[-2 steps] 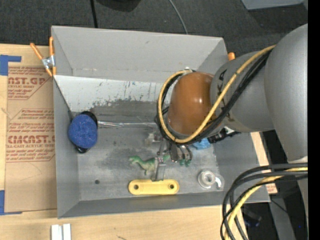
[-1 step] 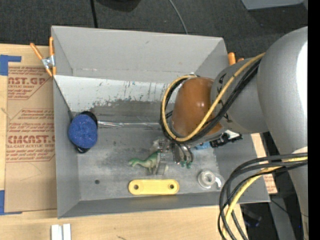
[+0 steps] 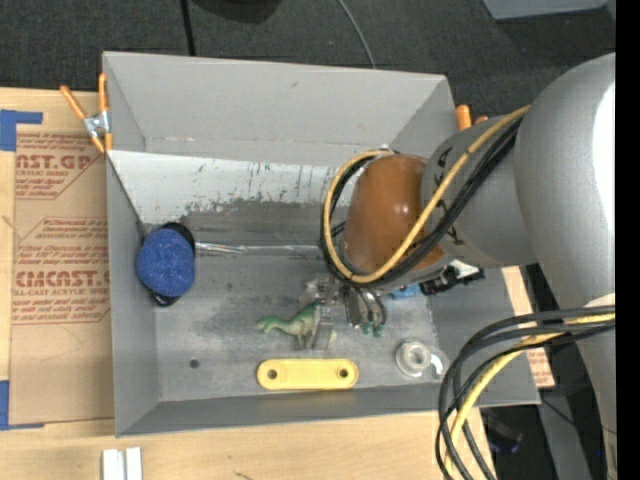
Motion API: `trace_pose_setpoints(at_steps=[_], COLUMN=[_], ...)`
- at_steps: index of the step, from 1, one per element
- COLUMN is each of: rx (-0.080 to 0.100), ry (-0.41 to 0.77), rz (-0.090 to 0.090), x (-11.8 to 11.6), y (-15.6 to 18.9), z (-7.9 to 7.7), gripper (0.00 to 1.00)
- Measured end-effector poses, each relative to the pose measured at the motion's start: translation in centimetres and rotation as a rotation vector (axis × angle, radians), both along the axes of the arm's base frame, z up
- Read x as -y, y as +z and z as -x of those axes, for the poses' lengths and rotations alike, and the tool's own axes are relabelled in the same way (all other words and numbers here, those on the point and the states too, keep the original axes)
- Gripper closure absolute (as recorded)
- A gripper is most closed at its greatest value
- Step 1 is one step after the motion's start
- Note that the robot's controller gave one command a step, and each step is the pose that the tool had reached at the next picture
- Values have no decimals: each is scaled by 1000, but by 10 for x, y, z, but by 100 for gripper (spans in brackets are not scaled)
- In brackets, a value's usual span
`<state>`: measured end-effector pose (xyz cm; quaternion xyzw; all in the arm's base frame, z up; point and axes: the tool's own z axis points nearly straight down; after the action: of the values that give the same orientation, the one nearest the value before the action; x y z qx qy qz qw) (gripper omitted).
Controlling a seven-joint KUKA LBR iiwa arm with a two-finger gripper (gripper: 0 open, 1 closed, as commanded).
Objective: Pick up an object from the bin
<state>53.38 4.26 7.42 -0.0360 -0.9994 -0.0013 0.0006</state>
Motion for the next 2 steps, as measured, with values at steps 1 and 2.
trace_pose_setpoints(at_steps=[1, 2], rx=[1, 1], ry=[-31, -31], rz=[-1, -1], x=[-14, -13], y=[106, 106], z=[-7, -7], gripper=[100, 100])
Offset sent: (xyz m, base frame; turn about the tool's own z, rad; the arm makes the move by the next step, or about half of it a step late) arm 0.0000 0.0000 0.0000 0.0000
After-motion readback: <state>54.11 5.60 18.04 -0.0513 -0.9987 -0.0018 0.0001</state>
